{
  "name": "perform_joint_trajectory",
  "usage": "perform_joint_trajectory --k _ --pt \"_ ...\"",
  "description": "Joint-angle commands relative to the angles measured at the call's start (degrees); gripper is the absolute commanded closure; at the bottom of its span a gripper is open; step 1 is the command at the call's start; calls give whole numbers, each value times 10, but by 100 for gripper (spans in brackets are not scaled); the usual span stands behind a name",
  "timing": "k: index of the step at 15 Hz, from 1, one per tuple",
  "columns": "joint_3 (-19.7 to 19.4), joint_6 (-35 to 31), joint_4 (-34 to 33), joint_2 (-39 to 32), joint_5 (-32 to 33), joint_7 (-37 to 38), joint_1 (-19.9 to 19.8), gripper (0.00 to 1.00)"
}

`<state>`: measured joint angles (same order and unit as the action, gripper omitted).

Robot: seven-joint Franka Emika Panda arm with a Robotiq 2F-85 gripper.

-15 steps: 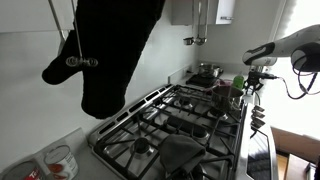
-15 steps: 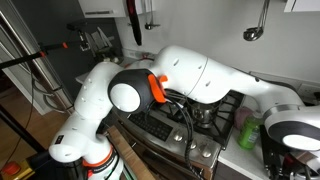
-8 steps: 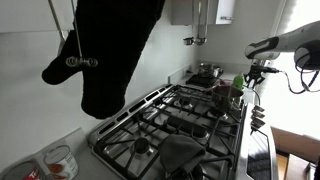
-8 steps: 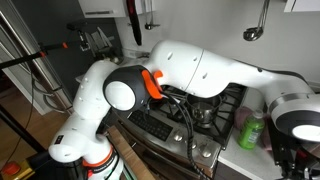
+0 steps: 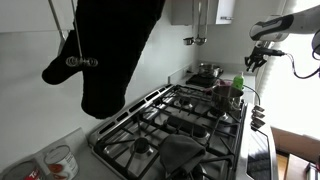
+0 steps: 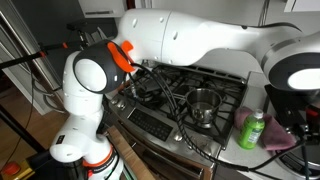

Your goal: Place the cap on the green bottle

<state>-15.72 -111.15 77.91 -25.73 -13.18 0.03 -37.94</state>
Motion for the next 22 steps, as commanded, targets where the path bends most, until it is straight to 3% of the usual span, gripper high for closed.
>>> perform_joint_trajectory --k 1,6,7,11,12,18,22 --pt "5 -24 87 86 26 -41 27 92" --pt "15 -37 136 135 46 -112 47 92" --pt "-4 -12 88 112 35 -88 59 67" --pt "-3 -19 110 121 35 -105 63 67" --pt "-3 -20 110 121 35 -106 63 92" --pt "-4 8 103 127 13 -129 76 92" --pt "-9 60 89 118 19 -117 84 92"
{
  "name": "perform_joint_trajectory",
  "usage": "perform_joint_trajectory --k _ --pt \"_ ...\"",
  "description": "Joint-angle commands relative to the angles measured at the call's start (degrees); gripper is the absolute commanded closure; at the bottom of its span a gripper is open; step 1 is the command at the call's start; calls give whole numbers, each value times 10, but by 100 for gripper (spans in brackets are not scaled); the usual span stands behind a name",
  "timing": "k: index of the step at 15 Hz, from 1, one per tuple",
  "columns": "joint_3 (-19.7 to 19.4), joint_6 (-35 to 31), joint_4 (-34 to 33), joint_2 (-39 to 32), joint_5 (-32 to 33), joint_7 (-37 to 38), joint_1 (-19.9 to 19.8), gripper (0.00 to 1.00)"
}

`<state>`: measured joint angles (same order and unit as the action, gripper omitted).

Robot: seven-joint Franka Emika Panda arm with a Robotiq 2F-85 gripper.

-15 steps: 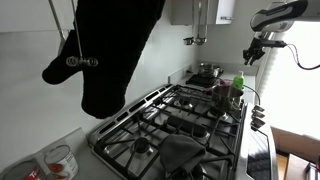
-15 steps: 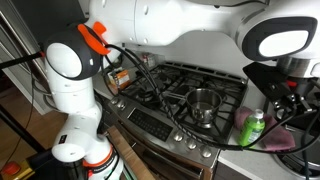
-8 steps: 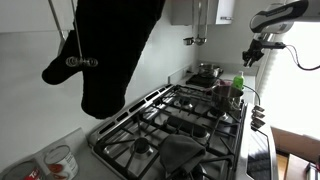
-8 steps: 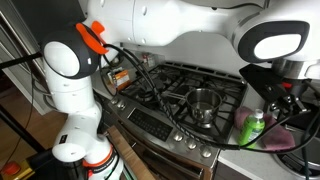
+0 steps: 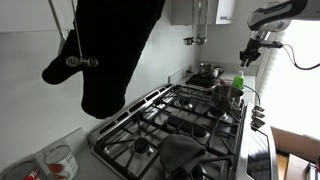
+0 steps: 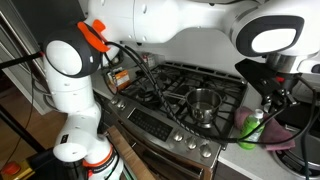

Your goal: Place the cap on the green bottle

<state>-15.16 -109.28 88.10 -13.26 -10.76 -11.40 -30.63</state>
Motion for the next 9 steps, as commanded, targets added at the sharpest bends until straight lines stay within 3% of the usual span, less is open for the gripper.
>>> perform_joint_trajectory --k 1,9 --pt "-16 53 -17 -9 -5 0 12 92" --pt "-17 69 -27 -21 -9 -11 16 92"
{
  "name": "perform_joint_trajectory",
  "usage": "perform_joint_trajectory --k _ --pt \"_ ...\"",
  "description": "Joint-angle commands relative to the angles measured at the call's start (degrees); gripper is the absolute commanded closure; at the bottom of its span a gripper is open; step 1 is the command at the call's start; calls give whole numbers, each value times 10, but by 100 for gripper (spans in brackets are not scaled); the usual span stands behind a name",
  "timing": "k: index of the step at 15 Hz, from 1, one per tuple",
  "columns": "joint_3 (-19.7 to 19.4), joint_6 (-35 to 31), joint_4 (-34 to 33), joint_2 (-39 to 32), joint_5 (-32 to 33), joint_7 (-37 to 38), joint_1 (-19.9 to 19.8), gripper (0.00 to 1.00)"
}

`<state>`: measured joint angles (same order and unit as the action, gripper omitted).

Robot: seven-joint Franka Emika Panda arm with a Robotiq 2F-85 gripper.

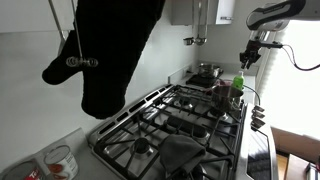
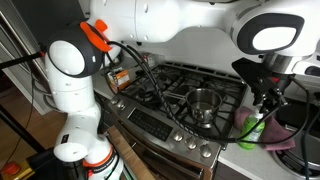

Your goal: Place the cap on the green bottle

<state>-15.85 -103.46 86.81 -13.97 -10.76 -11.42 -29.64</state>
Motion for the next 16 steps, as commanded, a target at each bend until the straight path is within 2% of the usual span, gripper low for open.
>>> perform_joint_trajectory --k 1,16 --pt "-10 11 -14 -15 -9 -11 7 92" --pt "-8 16 -33 -38 -35 -14 -1 92"
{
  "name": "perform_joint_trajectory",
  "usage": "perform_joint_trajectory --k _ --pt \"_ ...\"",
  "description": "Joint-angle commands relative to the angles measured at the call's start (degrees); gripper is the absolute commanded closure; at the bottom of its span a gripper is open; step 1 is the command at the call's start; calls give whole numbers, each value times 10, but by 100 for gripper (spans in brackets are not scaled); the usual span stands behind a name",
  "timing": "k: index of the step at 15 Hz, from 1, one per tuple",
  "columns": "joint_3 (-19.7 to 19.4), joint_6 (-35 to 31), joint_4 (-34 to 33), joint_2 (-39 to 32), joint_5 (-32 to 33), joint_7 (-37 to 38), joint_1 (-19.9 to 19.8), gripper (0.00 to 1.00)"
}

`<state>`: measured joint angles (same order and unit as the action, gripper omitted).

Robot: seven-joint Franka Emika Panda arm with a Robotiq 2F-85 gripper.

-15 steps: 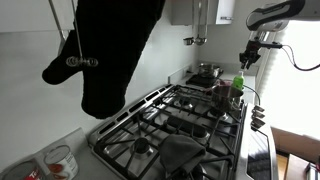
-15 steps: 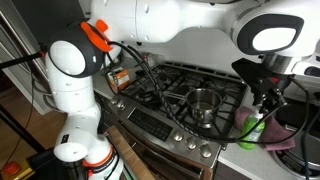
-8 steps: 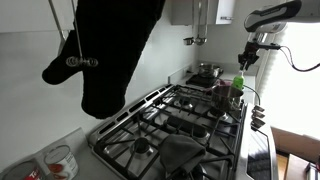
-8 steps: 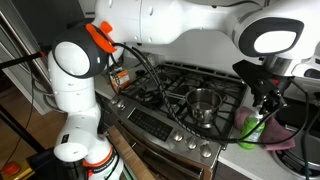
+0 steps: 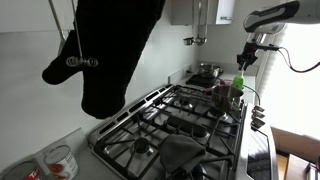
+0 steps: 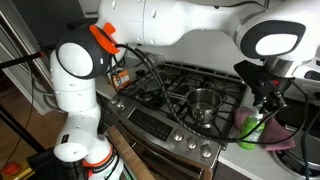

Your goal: Place the cap on the green bottle

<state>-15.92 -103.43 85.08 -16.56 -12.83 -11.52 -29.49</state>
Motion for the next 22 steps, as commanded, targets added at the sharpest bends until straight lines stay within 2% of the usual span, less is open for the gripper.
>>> perform_joint_trajectory --k 1,22 --pt "-7 17 -16 -13 -16 -14 -4 92" --pt "-6 44 -32 -28 -30 -22 -8 92"
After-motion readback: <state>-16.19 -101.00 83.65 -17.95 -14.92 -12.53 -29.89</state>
